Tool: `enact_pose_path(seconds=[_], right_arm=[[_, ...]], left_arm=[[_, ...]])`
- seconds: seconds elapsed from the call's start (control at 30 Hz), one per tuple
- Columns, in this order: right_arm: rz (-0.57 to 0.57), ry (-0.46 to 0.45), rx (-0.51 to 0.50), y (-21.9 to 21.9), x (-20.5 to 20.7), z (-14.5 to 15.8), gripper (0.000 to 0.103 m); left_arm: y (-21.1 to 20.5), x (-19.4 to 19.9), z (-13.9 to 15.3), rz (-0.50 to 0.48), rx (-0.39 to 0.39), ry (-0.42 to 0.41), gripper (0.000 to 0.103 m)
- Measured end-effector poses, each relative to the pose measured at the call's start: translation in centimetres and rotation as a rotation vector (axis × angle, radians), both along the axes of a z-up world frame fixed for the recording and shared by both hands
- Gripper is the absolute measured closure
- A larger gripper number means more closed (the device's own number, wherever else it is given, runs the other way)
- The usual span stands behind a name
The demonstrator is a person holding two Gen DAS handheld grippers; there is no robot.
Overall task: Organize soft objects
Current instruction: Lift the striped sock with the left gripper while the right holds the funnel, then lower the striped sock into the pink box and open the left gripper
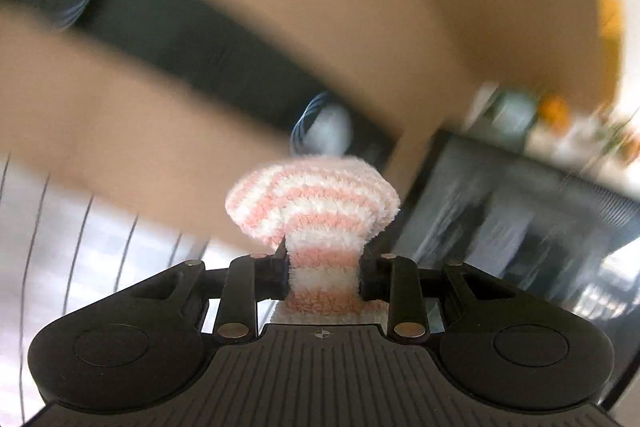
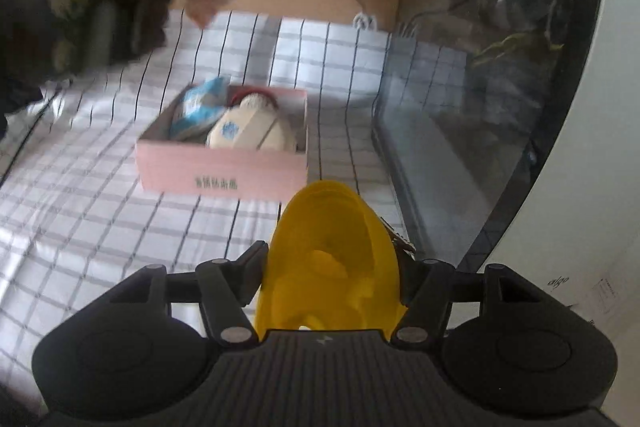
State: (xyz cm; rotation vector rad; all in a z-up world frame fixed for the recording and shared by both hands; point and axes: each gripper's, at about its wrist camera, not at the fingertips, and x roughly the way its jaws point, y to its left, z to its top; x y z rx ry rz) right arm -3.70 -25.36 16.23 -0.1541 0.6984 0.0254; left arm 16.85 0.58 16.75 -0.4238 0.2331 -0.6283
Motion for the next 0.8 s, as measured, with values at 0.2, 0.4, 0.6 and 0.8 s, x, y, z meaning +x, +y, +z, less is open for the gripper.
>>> enact_pose_path(seconds=[0.2, 0.4, 0.6, 0.8], right_arm=[[0.044, 0.030, -0.040, -0.2, 0.2, -1.3, 0.040], [0.058, 0.040, -0.030, -0.7, 2.1, -1.6, 0.040], [0.112, 0.020, -0.015, 0.2, 3.1, -1.5, 0.039], [0.137, 0.023, -0.007, 0.9, 3.9, -1.7, 0.039]], left_arm=[[-2.0, 0.6, -9.6, 0.008, 0.390, 0.257, 0.064], [-1.5, 0.5, -9.2, 0.021, 0.443, 0.330, 0.061], [-0.6, -0.8, -3.2, -0.009, 0.400, 0.236, 0.061], [-1.3, -0.6, -3.3, -0.009, 0.398, 0.239, 0.061]])
